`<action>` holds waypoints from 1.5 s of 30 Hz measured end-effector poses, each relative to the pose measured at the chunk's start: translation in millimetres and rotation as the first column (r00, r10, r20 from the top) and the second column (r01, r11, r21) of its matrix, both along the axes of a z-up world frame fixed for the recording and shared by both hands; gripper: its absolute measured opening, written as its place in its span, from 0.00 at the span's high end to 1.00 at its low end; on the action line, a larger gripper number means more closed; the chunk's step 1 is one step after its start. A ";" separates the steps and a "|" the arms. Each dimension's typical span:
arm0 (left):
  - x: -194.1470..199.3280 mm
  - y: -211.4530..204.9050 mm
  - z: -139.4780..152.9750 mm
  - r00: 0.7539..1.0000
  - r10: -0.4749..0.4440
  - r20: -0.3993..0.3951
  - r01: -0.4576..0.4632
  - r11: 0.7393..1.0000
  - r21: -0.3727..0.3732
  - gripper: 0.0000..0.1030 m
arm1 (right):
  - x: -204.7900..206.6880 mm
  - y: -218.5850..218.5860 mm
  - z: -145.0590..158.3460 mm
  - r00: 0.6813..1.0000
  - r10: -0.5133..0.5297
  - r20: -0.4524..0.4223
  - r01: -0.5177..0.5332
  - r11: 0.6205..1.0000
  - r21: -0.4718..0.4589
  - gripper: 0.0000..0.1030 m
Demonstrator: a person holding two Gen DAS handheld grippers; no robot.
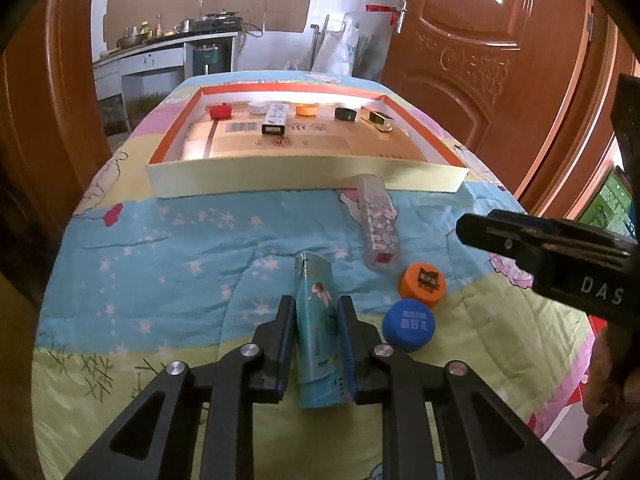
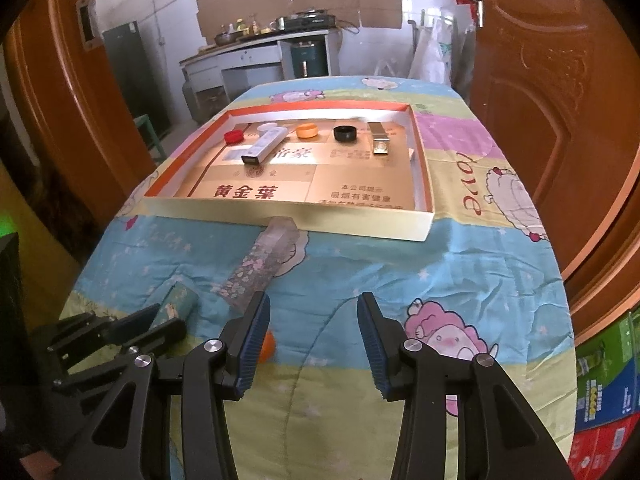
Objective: Organize rigid objects
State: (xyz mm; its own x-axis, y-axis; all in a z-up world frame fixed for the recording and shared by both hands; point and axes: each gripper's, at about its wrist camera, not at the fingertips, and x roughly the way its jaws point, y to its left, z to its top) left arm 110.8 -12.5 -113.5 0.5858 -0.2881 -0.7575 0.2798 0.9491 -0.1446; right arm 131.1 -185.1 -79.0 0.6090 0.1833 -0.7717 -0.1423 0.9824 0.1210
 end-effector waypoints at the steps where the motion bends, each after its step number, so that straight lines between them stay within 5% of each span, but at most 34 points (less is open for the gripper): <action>1: 0.8 1.6 1.2 1.000 0.002 0.005 -0.002 1.000 -0.002 0.79 | 1.1 1.3 -0.5 1.000 0.002 -0.003 -0.002 1.000 0.001 0.55; 13: 14.4 30.1 9.6 0.998 0.053 0.021 -0.052 0.997 -0.052 0.79 | 34.6 36.7 -6.2 1.000 0.018 -0.026 -0.016 0.997 0.081 0.54; 23: 21.3 48.8 9.9 0.998 0.059 0.022 -0.058 0.996 -0.072 0.79 | 54.9 63.9 -28.6 0.994 -0.090 -0.055 0.088 0.995 -0.040 0.55; 26: 23.6 52.9 8.9 0.998 0.064 0.020 -0.062 0.995 -0.082 0.79 | 56.9 64.3 -34.5 0.992 -0.098 -0.080 0.094 0.994 -0.057 0.71; 30: 25.3 55.8 7.2 0.998 0.067 0.016 -0.065 0.994 -0.091 0.79 | 56.2 62.0 -34.6 0.992 -0.093 -0.081 0.088 0.995 -0.056 0.79; 45: 26.0 59.4 15.8 0.996 0.084 0.037 -0.080 0.992 -0.098 0.79 | 40.6 57.4 -4.9 0.997 -0.070 -0.018 0.070 0.997 0.012 0.81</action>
State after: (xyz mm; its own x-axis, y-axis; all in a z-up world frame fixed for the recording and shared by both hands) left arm 136.7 46.9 -97.7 0.6404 -0.3084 -0.7034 0.2091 0.9513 -0.2266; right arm 171.8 -127.7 -83.9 0.6070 0.1507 -0.7803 -0.0712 0.9882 0.1355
